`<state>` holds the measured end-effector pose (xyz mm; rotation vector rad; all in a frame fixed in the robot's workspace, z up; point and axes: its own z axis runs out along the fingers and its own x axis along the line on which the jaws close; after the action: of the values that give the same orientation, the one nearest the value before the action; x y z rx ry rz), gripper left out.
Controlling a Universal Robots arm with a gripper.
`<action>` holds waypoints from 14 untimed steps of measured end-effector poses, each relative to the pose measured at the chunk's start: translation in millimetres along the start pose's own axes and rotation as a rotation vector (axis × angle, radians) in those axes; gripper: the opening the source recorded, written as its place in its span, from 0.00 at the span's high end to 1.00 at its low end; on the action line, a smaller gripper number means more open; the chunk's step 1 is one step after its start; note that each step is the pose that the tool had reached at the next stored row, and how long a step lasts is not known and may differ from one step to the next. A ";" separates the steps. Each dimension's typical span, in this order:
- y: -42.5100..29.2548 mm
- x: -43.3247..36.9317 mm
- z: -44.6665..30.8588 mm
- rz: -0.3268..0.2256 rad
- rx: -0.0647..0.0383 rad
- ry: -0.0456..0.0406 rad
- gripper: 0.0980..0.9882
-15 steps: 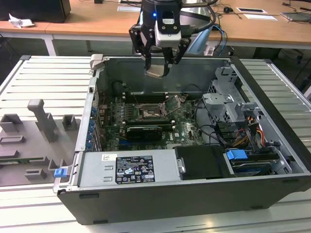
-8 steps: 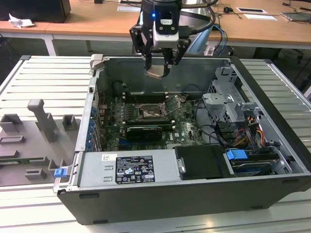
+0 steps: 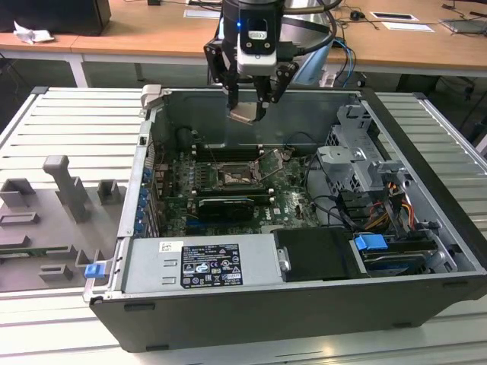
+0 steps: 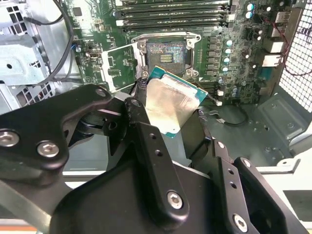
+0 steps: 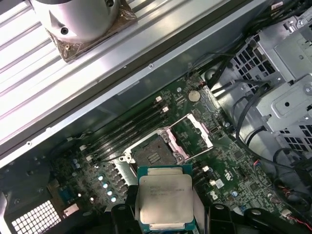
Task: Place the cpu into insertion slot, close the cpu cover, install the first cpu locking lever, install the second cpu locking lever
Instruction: 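Place the cpu into insertion slot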
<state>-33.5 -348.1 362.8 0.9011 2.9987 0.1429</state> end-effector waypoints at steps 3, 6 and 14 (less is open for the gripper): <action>-0.1 0.1 0.5 0.025 -0.001 -0.0022 0.52; -0.2 0.2 1.0 0.045 -0.001 -0.0040 0.52; -0.7 0.7 2.3 0.106 -0.002 -0.0095 0.52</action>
<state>-34.4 -348.1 360.5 1.0571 2.9422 0.1418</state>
